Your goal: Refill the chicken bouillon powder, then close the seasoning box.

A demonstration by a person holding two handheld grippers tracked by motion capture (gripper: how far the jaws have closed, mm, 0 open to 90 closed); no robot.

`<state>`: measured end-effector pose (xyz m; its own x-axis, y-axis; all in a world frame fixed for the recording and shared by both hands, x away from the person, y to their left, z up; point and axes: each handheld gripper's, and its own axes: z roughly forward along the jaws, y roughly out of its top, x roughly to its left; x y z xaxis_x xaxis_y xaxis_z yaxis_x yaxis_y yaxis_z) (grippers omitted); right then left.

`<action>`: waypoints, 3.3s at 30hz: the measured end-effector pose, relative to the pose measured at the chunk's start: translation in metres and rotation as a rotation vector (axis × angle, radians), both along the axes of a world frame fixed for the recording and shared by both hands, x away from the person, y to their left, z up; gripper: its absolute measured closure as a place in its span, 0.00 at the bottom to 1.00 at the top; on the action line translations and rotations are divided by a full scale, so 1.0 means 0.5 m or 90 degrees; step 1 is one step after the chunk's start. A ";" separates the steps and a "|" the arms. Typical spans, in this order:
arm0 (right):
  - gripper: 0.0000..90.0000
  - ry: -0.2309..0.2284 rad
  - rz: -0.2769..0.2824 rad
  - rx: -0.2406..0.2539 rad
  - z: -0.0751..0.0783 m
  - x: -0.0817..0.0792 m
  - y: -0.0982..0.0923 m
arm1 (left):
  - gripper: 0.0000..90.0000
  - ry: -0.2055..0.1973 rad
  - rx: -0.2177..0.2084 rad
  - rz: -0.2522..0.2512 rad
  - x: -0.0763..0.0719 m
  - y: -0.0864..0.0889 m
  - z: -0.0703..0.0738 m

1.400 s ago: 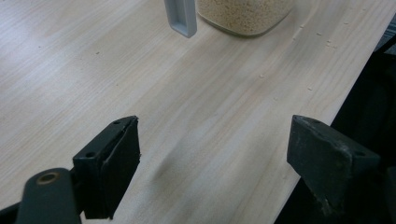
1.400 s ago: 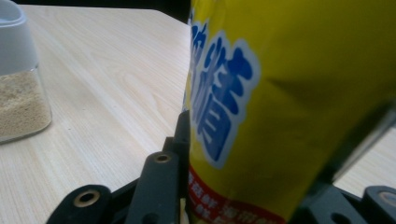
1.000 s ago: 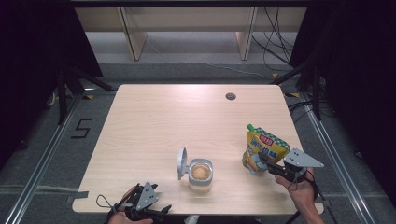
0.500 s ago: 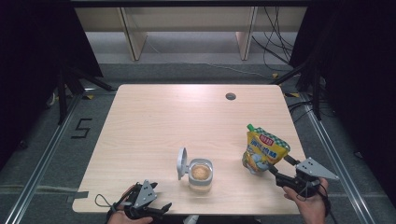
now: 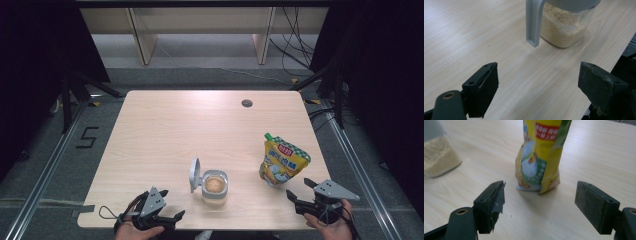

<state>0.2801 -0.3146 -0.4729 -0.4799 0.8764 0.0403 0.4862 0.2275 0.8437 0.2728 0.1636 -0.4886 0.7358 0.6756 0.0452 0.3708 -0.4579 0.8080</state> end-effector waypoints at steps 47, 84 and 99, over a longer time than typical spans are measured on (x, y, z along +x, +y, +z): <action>0.30 0.028 0.070 -0.075 -0.014 -0.015 0.024 | 0.99 -0.084 -0.033 -0.057 0.051 -0.055 0.122; 0.30 0.040 0.065 -0.068 -0.012 -0.022 0.029 | 0.80 -0.066 -0.080 -0.099 0.037 -0.095 0.139; 0.30 0.021 0.089 -0.082 -0.014 -0.018 0.029 | 0.42 -0.046 -0.108 -0.065 0.022 -0.034 0.100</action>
